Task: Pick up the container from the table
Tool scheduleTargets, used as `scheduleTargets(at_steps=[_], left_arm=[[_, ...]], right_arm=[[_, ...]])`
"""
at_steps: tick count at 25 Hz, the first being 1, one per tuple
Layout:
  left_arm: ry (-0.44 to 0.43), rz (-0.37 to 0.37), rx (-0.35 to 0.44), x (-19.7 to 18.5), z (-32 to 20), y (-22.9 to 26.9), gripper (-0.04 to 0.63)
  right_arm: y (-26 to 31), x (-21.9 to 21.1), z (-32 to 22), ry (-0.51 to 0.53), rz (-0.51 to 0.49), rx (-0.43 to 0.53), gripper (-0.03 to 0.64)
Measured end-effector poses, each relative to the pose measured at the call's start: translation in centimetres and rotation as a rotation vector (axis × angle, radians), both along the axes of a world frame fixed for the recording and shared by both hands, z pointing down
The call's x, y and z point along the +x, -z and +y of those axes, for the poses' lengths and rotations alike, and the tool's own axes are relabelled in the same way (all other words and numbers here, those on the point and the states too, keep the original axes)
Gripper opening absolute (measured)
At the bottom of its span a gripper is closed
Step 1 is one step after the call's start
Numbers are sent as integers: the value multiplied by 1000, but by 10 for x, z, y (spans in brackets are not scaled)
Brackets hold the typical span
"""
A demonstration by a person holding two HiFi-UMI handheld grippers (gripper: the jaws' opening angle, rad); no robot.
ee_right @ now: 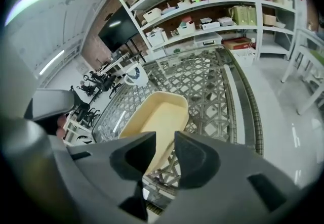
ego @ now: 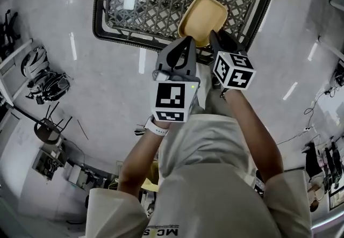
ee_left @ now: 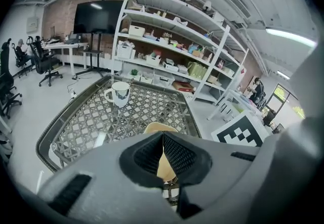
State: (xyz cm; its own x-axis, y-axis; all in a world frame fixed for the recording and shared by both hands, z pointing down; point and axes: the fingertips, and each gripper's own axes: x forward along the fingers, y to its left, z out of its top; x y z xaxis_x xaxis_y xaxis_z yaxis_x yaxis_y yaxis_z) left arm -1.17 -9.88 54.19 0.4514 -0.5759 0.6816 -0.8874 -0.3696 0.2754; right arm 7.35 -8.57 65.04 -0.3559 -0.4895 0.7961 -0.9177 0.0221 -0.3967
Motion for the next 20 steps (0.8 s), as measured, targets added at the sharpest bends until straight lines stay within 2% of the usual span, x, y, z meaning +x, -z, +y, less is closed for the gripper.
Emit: scheduleTargets(at_steps=[3, 5, 8, 15, 20], left_arm=[[-17, -8, -14, -1, 0, -4, 25], [-16, -10, -19, -3, -2, -4, 25], [-11, -9, -15, -5, -5, -2, 25], [-13, -8, -17, -7, -2, -4, 25], [-10, -10, -14, -10, 1, -3, 25]], right_arm=[[-5, 1, -3, -39, 30, -12, 110], [-6, 5, -6, -59, 70, -14, 61], [-5, 10, -11, -86, 105, -10, 91], [-21, 6, -11, -120, 60, -78, 104], [-23, 2, -11, -141, 66, -98, 34]])
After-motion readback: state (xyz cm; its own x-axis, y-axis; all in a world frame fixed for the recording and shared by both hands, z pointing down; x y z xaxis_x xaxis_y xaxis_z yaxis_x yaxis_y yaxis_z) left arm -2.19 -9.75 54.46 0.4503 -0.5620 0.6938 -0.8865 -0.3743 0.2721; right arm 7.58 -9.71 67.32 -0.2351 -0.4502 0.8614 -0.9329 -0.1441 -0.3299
